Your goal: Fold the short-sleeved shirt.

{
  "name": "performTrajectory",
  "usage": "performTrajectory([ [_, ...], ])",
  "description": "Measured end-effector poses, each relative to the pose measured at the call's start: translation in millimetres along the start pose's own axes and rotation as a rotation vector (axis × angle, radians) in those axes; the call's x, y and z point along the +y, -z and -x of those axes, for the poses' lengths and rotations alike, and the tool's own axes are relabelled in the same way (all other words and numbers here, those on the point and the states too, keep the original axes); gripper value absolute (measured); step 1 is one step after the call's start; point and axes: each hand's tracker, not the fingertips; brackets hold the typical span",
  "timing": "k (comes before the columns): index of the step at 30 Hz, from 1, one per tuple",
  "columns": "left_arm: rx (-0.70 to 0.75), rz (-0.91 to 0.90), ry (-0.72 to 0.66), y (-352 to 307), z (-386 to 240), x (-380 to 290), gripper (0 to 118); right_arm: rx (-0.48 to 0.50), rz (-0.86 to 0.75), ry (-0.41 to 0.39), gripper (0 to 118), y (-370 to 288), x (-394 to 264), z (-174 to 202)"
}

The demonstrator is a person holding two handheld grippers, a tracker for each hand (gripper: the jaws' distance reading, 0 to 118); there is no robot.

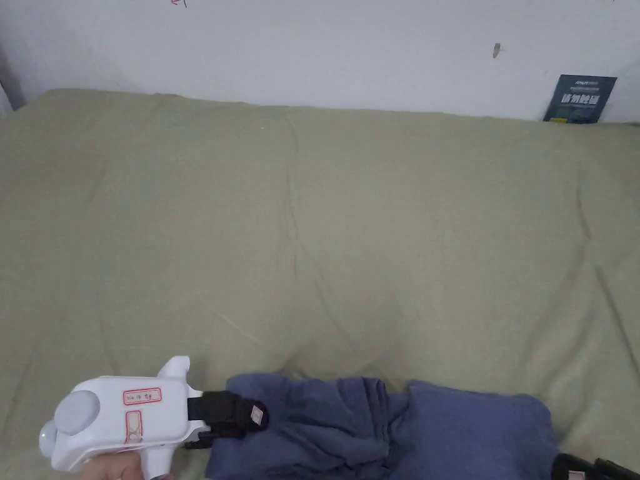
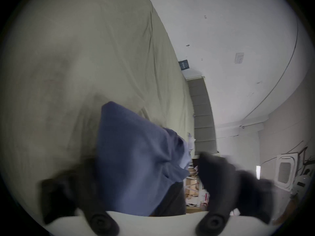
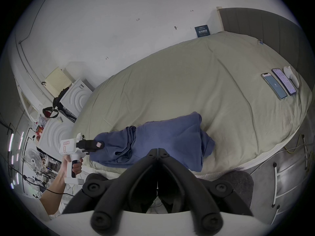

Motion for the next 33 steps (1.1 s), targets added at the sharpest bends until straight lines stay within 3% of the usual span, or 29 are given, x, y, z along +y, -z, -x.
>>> performTrajectory([
  [1, -0.009, 0.093, -0.025, 0, 5, 4, 9, 0.000, -0.002, 0.003, 0, 0, 0, -1],
  [4, -0.008, 0.031, -0.013, -15, -11, -9, 8, 0.000, -0.011, 0.006, 0, -2, 2, -3],
  [6, 0.107, -0.026, -0.020, -25, -19, -4, 8, 0.006, -0.017, 0.012, 0, -4, 3, -4],
  [12, 0.106, -0.028, 0.036, -84, -51, -12, 8, 0.013, -0.031, 0.009, 0, -8, 3, -9],
  [19, 0.325, -0.093, 0.113, -152, -83, 0, 8, -0.018, -0.044, -0.051, 0, -8, 9, -16],
  [30, 0.421, 0.068, 0.386, -65, -202, -13, 8, -0.138, -0.113, -0.132, 0, -20, 10, -16],
  [33, 0.440, 0.126, 0.434, -27, -217, -17, 8, -0.227, -0.127, -0.173, 0, -26, 10, -13],
])
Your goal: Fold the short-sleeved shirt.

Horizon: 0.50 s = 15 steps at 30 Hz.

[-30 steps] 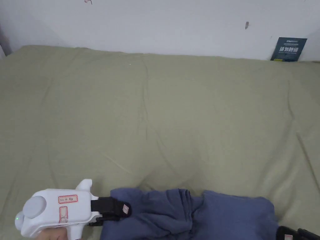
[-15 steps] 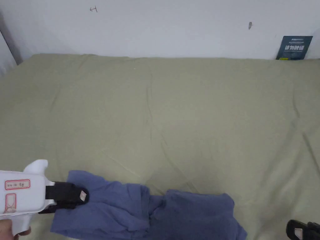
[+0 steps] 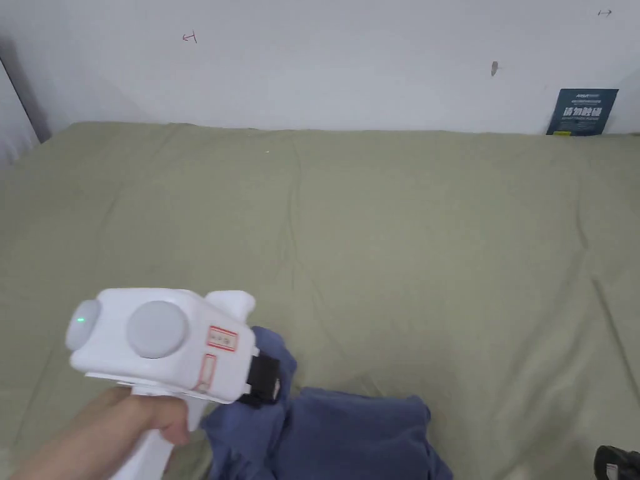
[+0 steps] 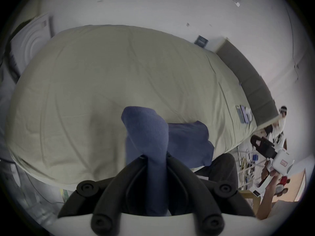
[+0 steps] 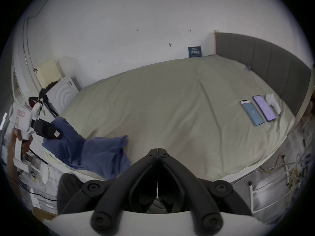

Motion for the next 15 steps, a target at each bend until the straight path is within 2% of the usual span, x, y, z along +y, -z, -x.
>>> performTrajectory([
  [3, 0.033, 0.051, 0.042, 28, -38, 1, 8, -0.058, -0.002, -0.029, 0, -1, -2, -3],
  [11, 0.181, 0.162, 0.170, 119, -100, 3, 9, -0.026, 0.001, 0.022, 0, 0, -8, -17],
  [12, 0.163, 0.156, 0.131, 128, -103, 3, 16, -0.021, 0.004, 0.032, 0, 1, -9, -18],
  [14, 0.044, 0.183, 0.086, 148, -100, 4, 104, -0.009, 0.009, 0.043, 0, 1, -10, -18],
  [15, -0.006, 0.193, 0.109, 147, -100, 11, 118, -0.006, 0.012, 0.045, 0, 1, -11, -18],
])
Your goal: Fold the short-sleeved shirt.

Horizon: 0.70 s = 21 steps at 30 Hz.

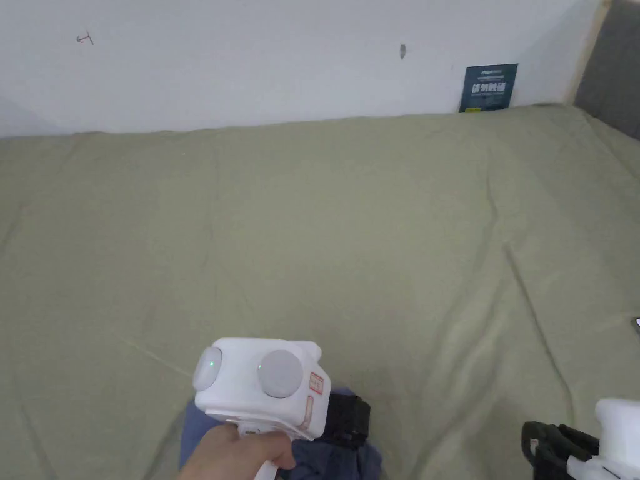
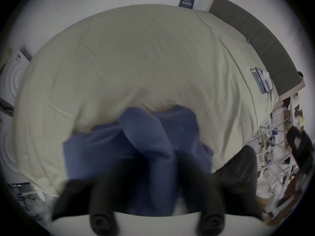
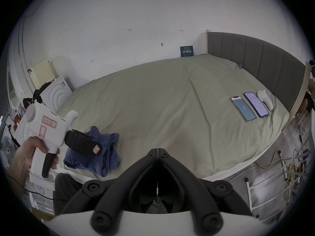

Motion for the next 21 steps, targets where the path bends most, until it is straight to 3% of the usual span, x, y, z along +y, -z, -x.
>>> performTrajectory([
  [2, -0.007, -0.023, -0.060, -19, 4, 24, 115, 0.003, 0.003, 0.000, 0, 0, -1, 0],
  [6, -0.185, -0.110, -0.163, -75, 27, -31, 114, 0.005, 0.007, -0.004, 0, 1, 0, 2],
  [8, -0.192, -0.200, -0.194, -99, 52, -49, 104, 0.014, 0.010, 0.003, 0, 3, 2, 5],
  [9, -0.214, -0.245, -0.201, -110, 66, -59, 81, 0.023, 0.012, 0.005, 0, 4, 3, 6],
  [10, -0.206, -0.252, -0.228, -118, 79, -67, 15, 0.031, 0.015, 0.005, 0, 6, 3, 8],
  [11, -0.204, -0.283, -0.254, -120, 91, -75, 0, 0.037, 0.021, 0.002, 0, 7, 3, 10],
  [14, -0.160, -0.291, -0.284, -113, 123, -81, 0, 0.048, 0.033, -0.001, 0, 11, 2, 13],
  [18, -0.316, -0.300, -0.371, -81, 122, -75, 0, 0.060, 0.042, 0.010, 0, 9, 1, 17],
  [21, -0.411, -0.236, -0.356, -42, 121, -57, 0, 0.061, 0.040, 0.017, 0, 5, 0, 16],
])
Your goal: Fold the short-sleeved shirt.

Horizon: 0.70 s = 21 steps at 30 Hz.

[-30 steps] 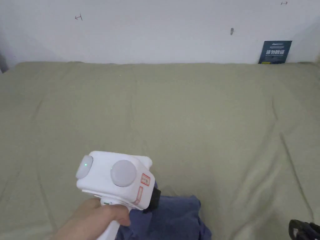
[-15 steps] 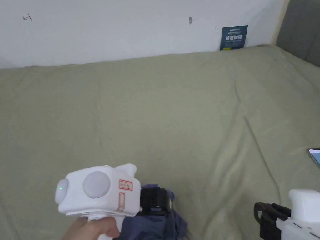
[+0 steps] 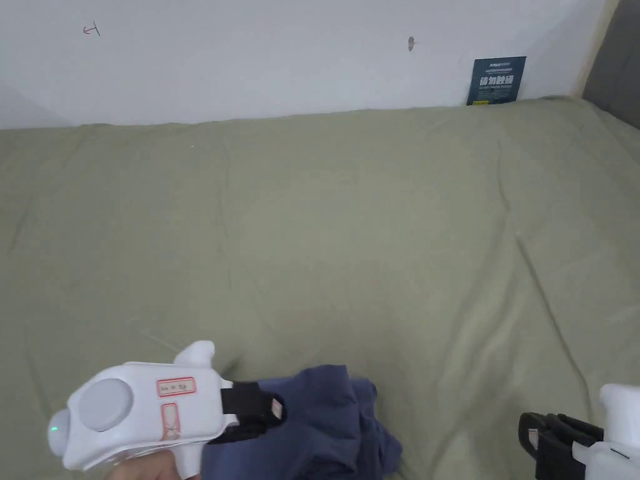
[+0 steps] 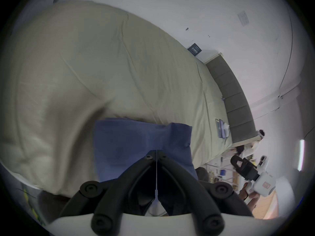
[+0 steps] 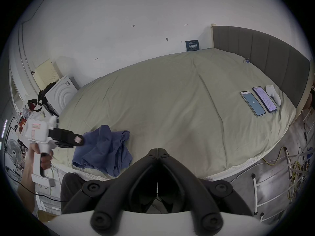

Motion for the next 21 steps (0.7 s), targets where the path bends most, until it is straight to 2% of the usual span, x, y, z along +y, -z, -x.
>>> performTrajectory([
  [5, -0.105, 0.085, -0.038, 73, -21, -21, 0, 0.030, 0.001, 0.067, 0, -6, -1, -15],
  [7, -0.088, 0.107, -0.035, 90, -30, -29, 0, 0.026, 0.004, 0.073, 0, -6, -1, -19],
  [9, -0.036, 0.105, 0.001, 98, -31, -35, 0, 0.014, 0.013, 0.071, 0, -3, 0, -19],
  [14, -0.069, 0.083, 0.034, 70, -33, -21, 0, 0.055, 0.033, 0.049, 0, 11, 5, -4],
  [17, -0.073, 0.004, 0.108, 11, -32, -14, 0, 0.202, 0.065, 0.020, 0, 33, 14, 24],
  [20, -0.043, -0.098, 0.092, -46, -14, -12, 0, 0.341, 0.133, -0.007, 0, 65, 20, 58],
  [21, -0.022, -0.117, 0.092, -64, -4, -14, 0, 0.424, 0.174, -0.005, 0, 83, 22, 70],
])
